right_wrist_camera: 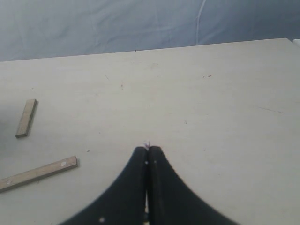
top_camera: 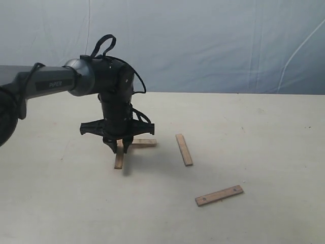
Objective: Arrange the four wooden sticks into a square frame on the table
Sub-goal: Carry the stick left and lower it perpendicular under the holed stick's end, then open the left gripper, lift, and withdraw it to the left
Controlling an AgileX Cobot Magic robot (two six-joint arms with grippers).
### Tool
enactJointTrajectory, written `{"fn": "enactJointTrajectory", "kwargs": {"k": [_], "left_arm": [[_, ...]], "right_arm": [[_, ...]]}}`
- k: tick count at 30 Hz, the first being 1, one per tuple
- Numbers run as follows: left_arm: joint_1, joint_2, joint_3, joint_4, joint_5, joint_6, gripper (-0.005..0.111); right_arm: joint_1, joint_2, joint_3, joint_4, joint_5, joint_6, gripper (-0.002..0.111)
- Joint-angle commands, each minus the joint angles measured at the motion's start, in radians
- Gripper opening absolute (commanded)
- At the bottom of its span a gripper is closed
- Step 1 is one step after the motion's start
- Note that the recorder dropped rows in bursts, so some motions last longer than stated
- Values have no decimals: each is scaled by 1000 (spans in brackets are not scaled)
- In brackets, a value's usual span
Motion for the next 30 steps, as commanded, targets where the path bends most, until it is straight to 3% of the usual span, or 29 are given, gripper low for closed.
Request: {"fn": "enactJointTrajectory", "kwargs": {"k": [1,8,11,15,19,21,23,27,30], "left_arm": [[20,-3,7,-8,-18,62,0],[23,-3,7,-5,-18,64,4],[23,-3,7,-5,-18,64,16],[23,-3,7,-5,-12,84,45],[23,-3,-9,-9,32,96,62],[23,-14,-23,-8,69,121,58],[23,-44,-25,5,96,131,47],[23,-144,-13,64,140,141,1],[30,-226,57,87,126,148,0]], "right_arm": [[1,-4,2,-3,-7,1,-1],[1,-4,2,-3,-7,1,-1],[1,-4,2,-3,-7,1,-1],[1,-4,2,-4,-4,1,-1],[1,-4,2,-4,-4,1,-1],[1,-4,2,-4,-4,1,-1],[1,-4,2,-4,-4,1,-1],[1,-4,2,-4,-4,1,-1],[1,-4,2,-4,-4,1,-1]]}}
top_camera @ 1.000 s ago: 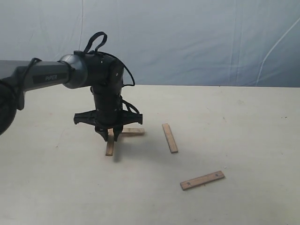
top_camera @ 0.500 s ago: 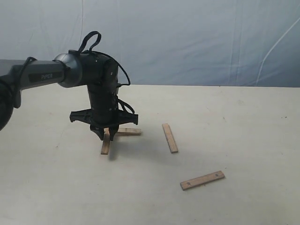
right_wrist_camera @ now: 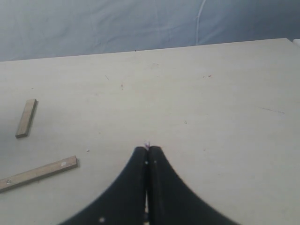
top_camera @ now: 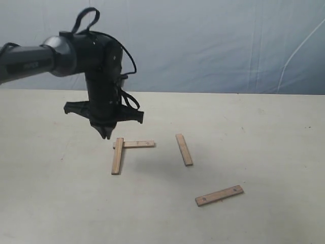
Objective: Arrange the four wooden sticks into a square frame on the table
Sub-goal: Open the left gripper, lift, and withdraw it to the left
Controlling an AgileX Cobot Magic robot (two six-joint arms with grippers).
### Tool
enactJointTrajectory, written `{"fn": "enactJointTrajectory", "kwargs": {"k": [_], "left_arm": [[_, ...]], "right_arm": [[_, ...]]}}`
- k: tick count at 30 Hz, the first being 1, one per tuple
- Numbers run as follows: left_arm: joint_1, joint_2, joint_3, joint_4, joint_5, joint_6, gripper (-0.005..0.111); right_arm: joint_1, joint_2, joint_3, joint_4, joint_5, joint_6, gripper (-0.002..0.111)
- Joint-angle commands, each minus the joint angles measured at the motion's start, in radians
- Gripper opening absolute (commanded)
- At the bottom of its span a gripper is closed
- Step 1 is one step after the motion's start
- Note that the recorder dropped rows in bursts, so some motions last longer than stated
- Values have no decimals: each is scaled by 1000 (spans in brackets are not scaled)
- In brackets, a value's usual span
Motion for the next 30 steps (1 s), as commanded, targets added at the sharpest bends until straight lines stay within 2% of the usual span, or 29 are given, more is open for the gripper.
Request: {"fn": "enactJointTrajectory", "kwargs": {"k": [1,5,7,10,14,17,21,30], "left_arm": [[11,-131,89,36,-6,26,0],[66,-279,270,-11,-107,82,0],[123,-369,396,-50,-199,95,0],[233,-494,595,-165,-337,198,0],[315,-670,840,-205,-566,209,0],[327,-828,1000,-259,-787,161,0],[286,-1025,1205,-270,-1029,162,0],[238,-1419,1575,-272,-1364,162,0]], "right_arm": [[1,-4,2,-4,-4,1,-1],[1,-4,2,-2,-7,1,-1],[1,-4,2,-2,-7,1,-1],[1,-4,2,-2,-7,1,-1],[1,-4,2,-58,-7,-4,-1],[1,-4,2,-142,-7,-2,-1],[1,-4,2,-142,-7,-2,-1],[1,-4,2,-153,-67,-2,-1]]}}
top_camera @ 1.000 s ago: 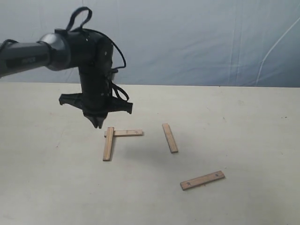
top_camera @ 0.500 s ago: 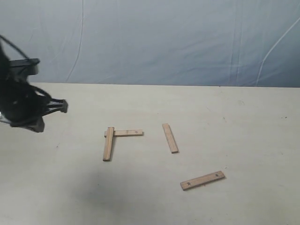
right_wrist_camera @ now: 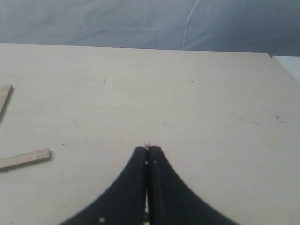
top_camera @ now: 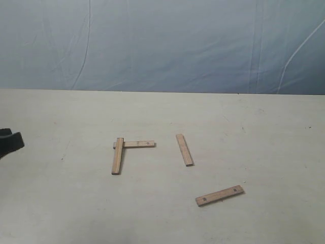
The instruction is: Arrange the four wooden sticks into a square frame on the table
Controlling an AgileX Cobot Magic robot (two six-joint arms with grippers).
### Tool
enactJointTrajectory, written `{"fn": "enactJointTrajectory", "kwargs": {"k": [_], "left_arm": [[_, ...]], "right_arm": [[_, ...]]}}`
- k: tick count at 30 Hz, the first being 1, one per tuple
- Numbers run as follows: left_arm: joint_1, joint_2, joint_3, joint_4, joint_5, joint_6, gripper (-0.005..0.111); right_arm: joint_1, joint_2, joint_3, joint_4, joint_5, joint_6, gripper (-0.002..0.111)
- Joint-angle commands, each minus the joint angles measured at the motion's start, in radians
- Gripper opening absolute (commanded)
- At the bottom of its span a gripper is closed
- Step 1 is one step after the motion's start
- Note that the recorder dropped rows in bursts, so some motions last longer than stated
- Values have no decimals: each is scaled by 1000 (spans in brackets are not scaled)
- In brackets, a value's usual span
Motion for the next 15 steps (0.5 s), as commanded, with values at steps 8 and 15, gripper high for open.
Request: {"fn": "enactJointTrajectory", "kwargs": {"k": [8,15], "left_arm": [[-31,-476,358,47,-297,-7,0],[-31,-681,358,66,-191,-18,0]], "right_arm": [[1,-4,2,154,-345,-2,-1],[1,-4,2,466,-476,86,-1]]}}
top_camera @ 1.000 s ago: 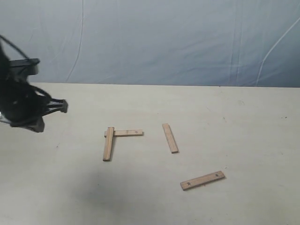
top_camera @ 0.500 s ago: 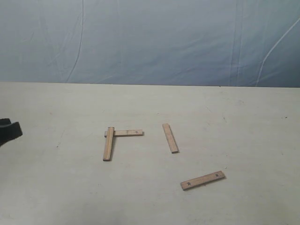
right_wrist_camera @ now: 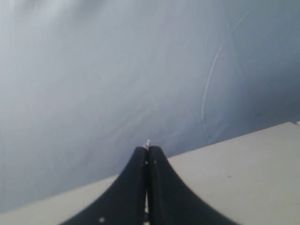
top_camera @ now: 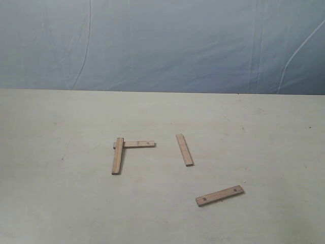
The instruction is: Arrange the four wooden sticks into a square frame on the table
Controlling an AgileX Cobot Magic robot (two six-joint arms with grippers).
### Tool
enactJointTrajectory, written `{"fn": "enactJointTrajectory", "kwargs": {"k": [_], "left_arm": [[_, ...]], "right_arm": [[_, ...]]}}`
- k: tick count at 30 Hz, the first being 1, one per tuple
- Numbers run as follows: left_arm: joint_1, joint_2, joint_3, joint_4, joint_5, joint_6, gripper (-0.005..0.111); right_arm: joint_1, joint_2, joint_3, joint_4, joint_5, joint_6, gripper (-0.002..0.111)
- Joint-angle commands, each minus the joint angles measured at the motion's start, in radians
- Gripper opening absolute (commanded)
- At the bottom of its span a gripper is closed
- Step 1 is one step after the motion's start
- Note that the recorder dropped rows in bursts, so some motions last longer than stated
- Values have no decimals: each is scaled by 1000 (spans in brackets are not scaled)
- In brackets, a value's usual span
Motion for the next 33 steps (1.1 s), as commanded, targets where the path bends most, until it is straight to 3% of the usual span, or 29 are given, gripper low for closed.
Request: {"fn": "enactJointTrajectory", "kwargs": {"k": [1,6,9,15,23,27,30,33], "left_arm": [[-7,-126,4,14,46,-10,0],[-7,-271,4,18,137,2,0],[-7,-313,4,18,212,2,0],[46,-313,4,18,235,9,0],[172,-313,4,21,317,3,0],[183,-313,4,1,405,0,0],[183,-313,4,-22,409,0,0],[183,-313,4,-17,415,2,0]], "right_arm": [[1,-4,-4,105,-47,37,-1],[1,59,-78,24,-122,114,-1],[1,163,-136,-108,-252,277,-1],[1,518,-296,-578,-643,626,-1],[3,1071,-715,-1265,-567,1116,-1],[51,1315,-934,-1719,-446,1482,-1],[135,1462,-1076,-2100,-340,1861,-1],[195,1576,-1136,-2100,-274,1850,-1]]}}
